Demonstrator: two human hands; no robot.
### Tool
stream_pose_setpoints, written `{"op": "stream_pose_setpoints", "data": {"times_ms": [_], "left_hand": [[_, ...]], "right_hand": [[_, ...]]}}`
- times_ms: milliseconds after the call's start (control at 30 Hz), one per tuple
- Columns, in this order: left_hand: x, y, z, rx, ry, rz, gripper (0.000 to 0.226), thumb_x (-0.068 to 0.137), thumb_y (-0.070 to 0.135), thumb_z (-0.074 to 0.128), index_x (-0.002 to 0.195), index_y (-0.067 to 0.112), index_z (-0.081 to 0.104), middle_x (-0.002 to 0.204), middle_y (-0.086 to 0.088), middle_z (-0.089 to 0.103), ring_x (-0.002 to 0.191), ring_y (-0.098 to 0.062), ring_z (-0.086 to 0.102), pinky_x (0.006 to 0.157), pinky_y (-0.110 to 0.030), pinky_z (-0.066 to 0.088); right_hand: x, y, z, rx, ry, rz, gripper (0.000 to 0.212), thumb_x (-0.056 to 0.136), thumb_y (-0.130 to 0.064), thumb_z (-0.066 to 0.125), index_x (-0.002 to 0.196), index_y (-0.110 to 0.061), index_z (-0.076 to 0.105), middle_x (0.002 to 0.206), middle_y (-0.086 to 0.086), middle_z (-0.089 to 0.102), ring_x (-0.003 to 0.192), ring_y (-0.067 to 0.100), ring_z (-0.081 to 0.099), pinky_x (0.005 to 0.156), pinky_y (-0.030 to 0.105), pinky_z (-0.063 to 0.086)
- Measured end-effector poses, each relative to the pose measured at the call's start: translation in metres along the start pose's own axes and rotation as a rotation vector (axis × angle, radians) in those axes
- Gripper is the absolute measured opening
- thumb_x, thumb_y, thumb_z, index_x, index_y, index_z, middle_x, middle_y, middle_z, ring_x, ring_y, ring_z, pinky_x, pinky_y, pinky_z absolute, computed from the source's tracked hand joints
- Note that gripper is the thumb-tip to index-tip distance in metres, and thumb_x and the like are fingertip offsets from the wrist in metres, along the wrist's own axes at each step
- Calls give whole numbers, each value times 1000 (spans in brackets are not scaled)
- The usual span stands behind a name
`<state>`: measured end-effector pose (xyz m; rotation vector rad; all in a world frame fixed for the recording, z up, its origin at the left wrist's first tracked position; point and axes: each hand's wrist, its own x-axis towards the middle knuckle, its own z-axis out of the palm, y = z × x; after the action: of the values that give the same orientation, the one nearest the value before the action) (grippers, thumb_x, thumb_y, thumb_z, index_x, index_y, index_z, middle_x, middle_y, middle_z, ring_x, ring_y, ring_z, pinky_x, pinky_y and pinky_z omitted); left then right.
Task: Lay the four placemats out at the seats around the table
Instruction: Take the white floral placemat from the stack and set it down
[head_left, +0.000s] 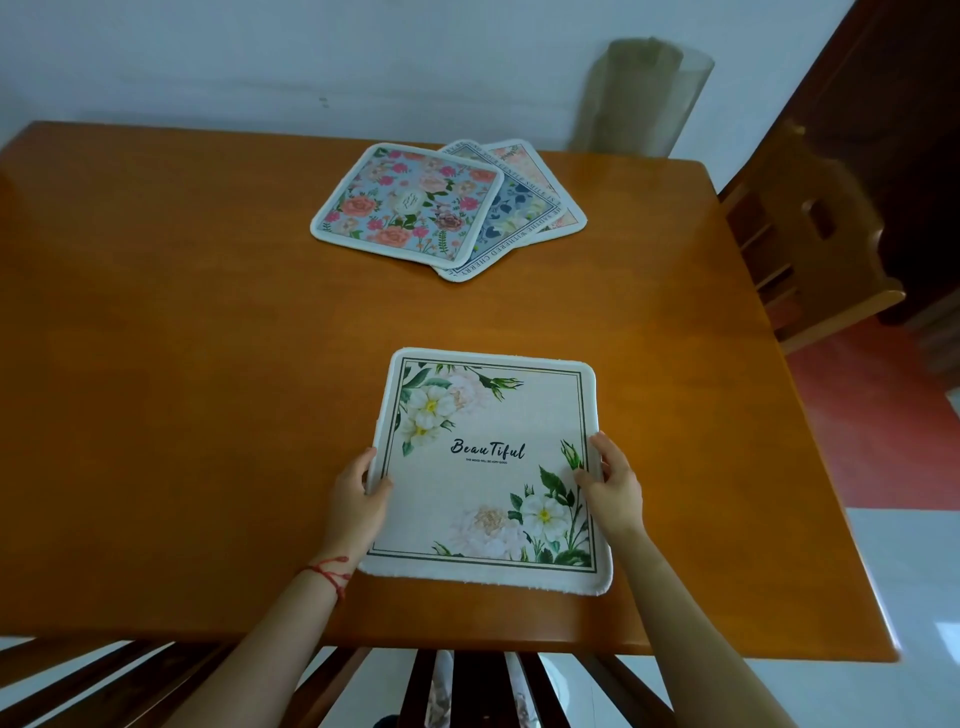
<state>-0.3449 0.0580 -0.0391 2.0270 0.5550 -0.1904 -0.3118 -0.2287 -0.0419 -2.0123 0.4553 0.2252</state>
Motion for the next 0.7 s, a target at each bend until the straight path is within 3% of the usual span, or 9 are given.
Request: {"op": "stream_pose_setpoints", "data": {"times_ms": [533,600,700], "left_hand": [[-6,2,1,79,13,16,49,93,15,51,139,8,37,146,-11,38,134,-28,36,110,-47,32],[-8,6,2,116,23,26,48,93,14,51,138,7,39,146,-11,39,135,-28,34,111,-45,30],[-14,12,4,167,39,103,46,91,10,52,136,4,41,142,-13,43,133,-28,37,109,-38,29]], "right_hand": [[-8,-10,-6,6,-47,15,49,81,-17,59,128,-25,47,128,-1,55,110,25,59,84,44,55],[-14,-18,-6,-4,-46,8,48,85,-14,58,131,-20,44,126,-2,54,111,24,57,87,39,53],[-23,-25,-5,-91,10,-32,51,89,-12,55,137,-13,39,138,3,45,127,22,43,103,38,40]]}}
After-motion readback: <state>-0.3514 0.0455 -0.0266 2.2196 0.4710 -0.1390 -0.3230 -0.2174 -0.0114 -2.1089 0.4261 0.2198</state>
